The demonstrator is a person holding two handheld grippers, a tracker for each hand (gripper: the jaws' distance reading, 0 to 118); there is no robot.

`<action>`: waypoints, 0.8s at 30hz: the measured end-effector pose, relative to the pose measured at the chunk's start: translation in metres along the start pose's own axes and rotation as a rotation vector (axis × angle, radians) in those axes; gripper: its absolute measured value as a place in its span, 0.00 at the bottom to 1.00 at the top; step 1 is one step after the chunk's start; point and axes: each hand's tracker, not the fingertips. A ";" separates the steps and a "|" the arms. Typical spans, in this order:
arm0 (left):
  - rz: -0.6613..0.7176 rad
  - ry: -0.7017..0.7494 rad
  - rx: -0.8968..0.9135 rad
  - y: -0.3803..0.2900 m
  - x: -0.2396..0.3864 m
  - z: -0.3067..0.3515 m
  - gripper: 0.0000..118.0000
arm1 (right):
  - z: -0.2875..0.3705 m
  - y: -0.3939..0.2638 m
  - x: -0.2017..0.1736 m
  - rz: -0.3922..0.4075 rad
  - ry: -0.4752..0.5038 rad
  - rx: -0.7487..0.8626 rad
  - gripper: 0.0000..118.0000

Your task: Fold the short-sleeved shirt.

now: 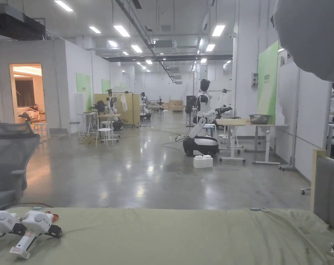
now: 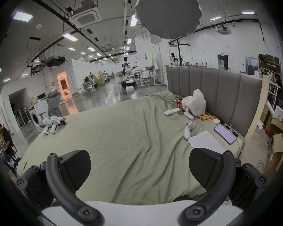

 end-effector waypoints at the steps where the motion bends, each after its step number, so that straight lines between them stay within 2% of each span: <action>1: 0.001 0.000 -0.002 0.000 0.000 -0.001 1.00 | 0.000 0.000 -0.001 0.010 0.001 0.001 1.00; 3: 0.003 0.001 0.003 0.000 0.000 -0.001 1.00 | 0.001 0.001 -0.001 0.022 0.025 0.006 1.00; 7: 0.002 -0.005 0.000 0.000 0.000 -0.001 1.00 | 0.004 0.005 -0.002 -0.014 0.038 0.019 1.00; 11: 0.005 0.000 -0.006 -0.002 0.002 -0.001 1.00 | 0.003 0.009 -0.004 0.018 0.030 0.013 1.00; 13: 0.013 0.011 0.003 -0.002 0.002 -0.001 1.00 | 0.002 0.010 -0.003 0.004 0.051 0.012 1.00; 15: 0.020 0.010 0.007 -0.001 0.001 0.000 1.00 | 0.002 0.010 -0.004 -0.029 0.037 0.028 1.00; 17: 0.022 0.006 0.011 0.000 0.001 0.001 1.00 | 0.002 0.009 -0.006 -0.013 0.024 0.048 1.00; 21: 0.010 0.002 0.016 0.000 0.002 0.002 1.00 | 0.012 0.010 -0.007 0.080 0.170 0.111 1.00; 24: 0.014 0.001 0.018 -0.001 0.004 0.001 1.00 | 0.016 0.009 -0.006 0.117 0.343 0.175 1.00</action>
